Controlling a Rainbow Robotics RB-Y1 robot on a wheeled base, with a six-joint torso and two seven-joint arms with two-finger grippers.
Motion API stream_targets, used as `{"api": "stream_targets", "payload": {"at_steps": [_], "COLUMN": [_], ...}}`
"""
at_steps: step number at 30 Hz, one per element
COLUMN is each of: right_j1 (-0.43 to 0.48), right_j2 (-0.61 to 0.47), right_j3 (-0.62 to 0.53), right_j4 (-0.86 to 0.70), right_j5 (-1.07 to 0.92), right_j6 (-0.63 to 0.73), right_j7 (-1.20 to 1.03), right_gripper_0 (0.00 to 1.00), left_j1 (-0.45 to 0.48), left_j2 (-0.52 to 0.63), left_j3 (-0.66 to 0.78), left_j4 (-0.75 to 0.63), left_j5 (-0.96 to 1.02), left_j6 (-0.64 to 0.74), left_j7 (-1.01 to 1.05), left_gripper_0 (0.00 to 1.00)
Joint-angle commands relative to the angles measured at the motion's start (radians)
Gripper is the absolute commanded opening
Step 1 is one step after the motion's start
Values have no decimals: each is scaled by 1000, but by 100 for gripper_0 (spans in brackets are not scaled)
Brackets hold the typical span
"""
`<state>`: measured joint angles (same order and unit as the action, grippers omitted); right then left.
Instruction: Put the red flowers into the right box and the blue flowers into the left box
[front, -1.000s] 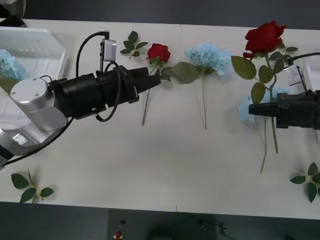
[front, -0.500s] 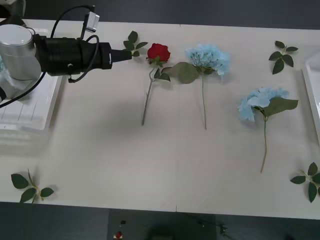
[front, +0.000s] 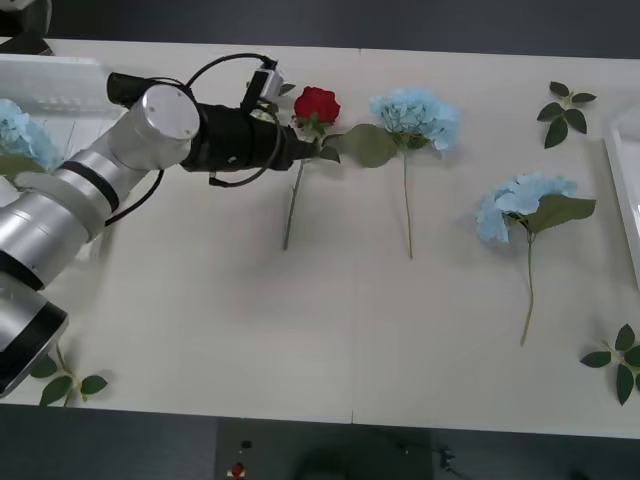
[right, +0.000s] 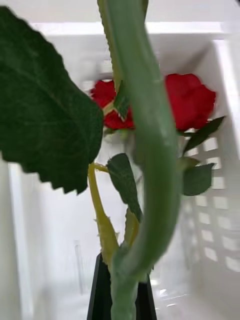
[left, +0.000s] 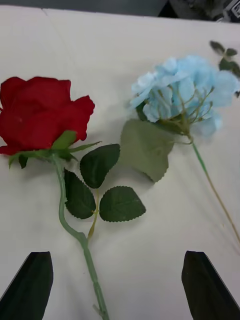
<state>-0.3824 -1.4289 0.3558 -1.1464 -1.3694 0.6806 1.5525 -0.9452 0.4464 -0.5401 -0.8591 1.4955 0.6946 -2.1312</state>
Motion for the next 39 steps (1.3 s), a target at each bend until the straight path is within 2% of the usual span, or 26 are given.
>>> {"api": "stream_targets", "payload": {"at_steps": [1, 4, 5, 6, 7, 15, 19, 23, 26, 28, 30, 35, 39], "right_j1": [-127, -150, -150, -150, -150, -150, -148, -144, -144, -144, -139, -107, -90], "right_j2": [-1, 1, 1, 2, 5, 12, 12, 10, 10, 10, 10, 12, 24], "right_j3": [109, 143, 144, 144, 144, 144, 144, 144, 138, 137, 137, 137, 137], "right_j4": [27, 28, 28, 28, 28, 14, -4, -47, -92, -142, -174, -277, -345], "right_j5": [79, 78, 76, 75, 73, 72, 64, 3, -88, -169, -223, -425, -444], "right_j6": [-6, -10, -21, -22, -26, -29, -29, 7, 63, 102, 109, 109, 102], "right_j7": [-103, -124, -126, -124, -120, -104, -101, -103, -100, -98, -97, -80, -15], "right_gripper_0": [0, 10, 58, 85, 100, 100, 100, 100, 100, 100, 100, 100, 100], "left_j1": [-24, -21, -21, -21, -21, -20, -12, 11, 23, 29, 31, 43, 77], "left_j2": [-32, -52, -63, -67, -77, -109, -118, -121, -121, -121, -120, -120, -92], "left_j3": [6, 6, 6, 6, 5, -34, -72, -80, -80, -80, -80, -80, -80], "left_j4": [-11, -9, -9, -9, -9, -9, -9, -11, -9, -9, -11, -12, -60], "left_j5": [-159, -258, -313, -334, -373, -555, -623, -638, -646, -650, -652, -655, -647], "left_j6": [-10, -10, -7, -4, 0, 14, 14, 14, 14, 14, 14, 14, 14], "left_j7": [116, 159, 182, 191, 209, 332, 393, 399, 395, 392, 390, 378, 366], "left_gripper_0": [75, 75, 74, 74, 74, 74, 67, 67, 49, 16, 3, 0, 0]}}
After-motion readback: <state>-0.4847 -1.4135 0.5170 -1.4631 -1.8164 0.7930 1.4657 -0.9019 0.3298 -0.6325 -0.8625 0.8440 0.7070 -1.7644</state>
